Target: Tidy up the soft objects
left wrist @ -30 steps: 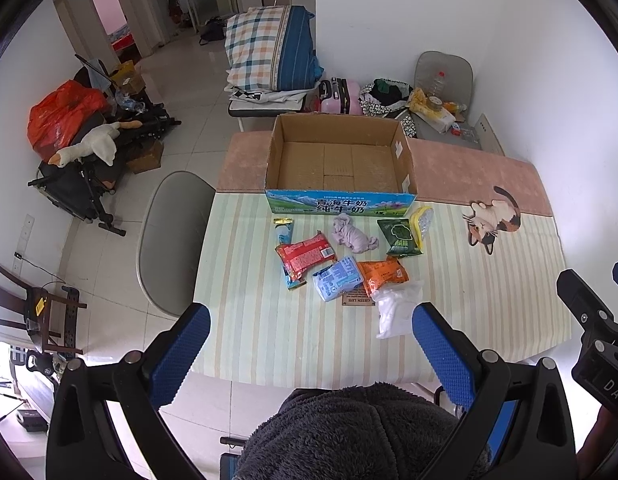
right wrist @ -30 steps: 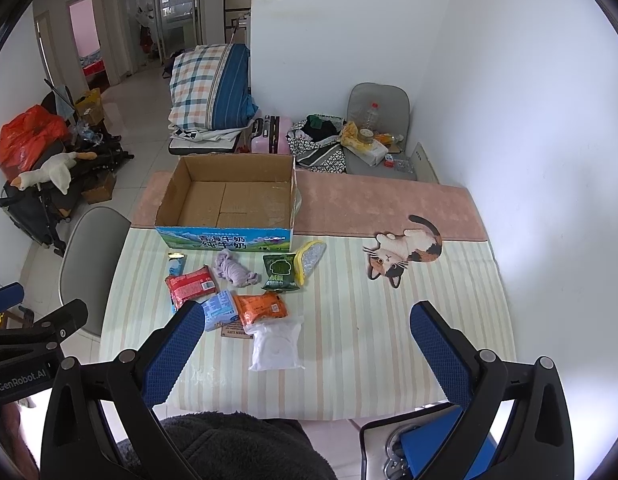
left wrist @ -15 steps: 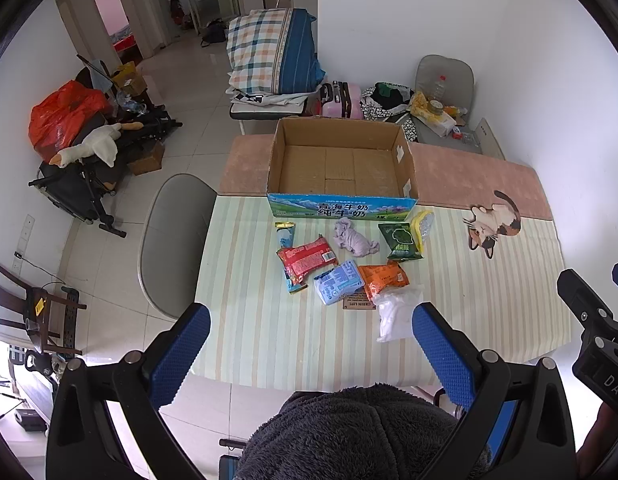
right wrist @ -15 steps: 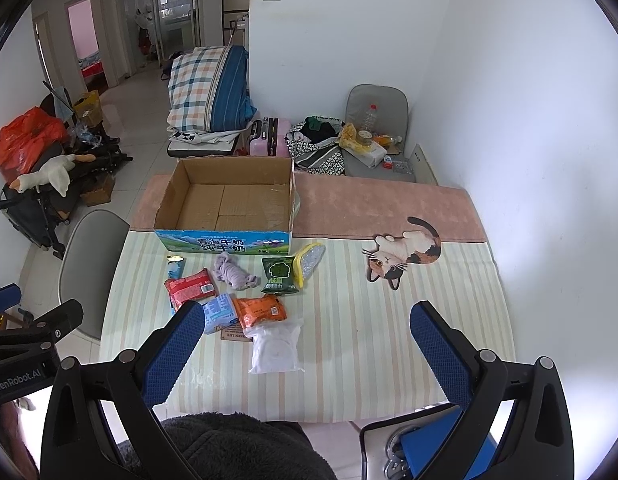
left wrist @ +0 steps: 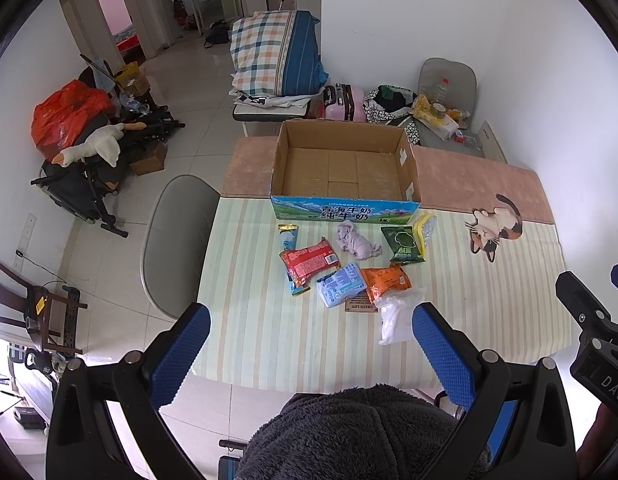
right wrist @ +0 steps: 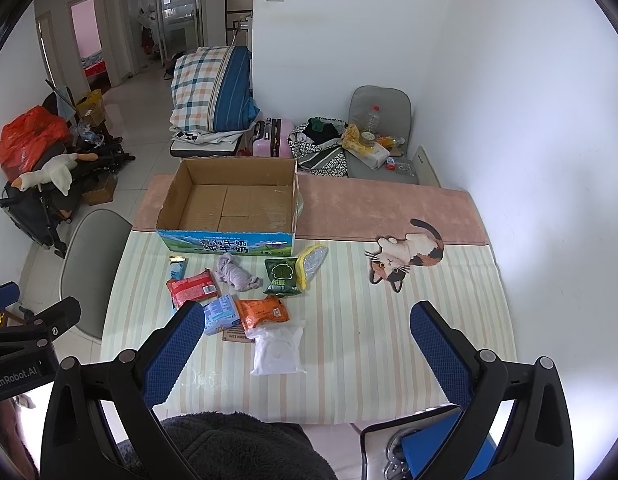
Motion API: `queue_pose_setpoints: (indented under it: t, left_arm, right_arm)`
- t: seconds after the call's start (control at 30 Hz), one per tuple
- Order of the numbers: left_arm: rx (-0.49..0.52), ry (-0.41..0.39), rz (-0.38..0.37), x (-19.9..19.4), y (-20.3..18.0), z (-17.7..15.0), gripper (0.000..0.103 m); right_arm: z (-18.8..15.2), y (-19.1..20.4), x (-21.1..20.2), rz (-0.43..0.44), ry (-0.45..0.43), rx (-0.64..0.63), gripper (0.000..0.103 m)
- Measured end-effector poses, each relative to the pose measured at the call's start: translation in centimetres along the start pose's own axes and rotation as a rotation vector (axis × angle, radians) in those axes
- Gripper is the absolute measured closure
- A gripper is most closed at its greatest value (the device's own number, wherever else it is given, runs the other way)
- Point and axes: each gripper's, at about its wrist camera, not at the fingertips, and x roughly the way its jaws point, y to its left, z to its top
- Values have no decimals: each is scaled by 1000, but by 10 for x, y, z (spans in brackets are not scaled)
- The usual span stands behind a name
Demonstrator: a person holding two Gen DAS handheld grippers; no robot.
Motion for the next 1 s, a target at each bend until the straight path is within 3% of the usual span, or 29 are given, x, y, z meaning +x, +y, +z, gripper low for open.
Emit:
queue_pose_setpoints:
  t: [1.0]
  left_arm:
    - [1,-7,-2,-1,3,8,0]
  right_arm:
    - [5,4,-1,3,-14,-8,0]
